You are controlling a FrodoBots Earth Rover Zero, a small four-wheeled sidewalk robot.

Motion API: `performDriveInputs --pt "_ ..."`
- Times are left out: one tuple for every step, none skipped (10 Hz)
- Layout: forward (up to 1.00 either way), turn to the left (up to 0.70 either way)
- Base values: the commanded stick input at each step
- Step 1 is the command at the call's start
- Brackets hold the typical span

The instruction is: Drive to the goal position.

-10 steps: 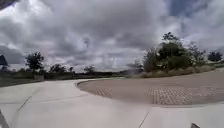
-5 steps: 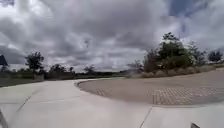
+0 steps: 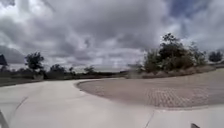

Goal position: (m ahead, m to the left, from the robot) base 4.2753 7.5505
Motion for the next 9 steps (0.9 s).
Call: performDriveInputs --pt "0.69 0.14" --pt "0.69 0.14" --pt "0.69 0.14" --pt "0.69 0.14" --pt "0.69 0.14" --pt "0.69 0.14" --pt "0.62 0.15" --pt "0.58 0.14" --pt "0.57 0.14"
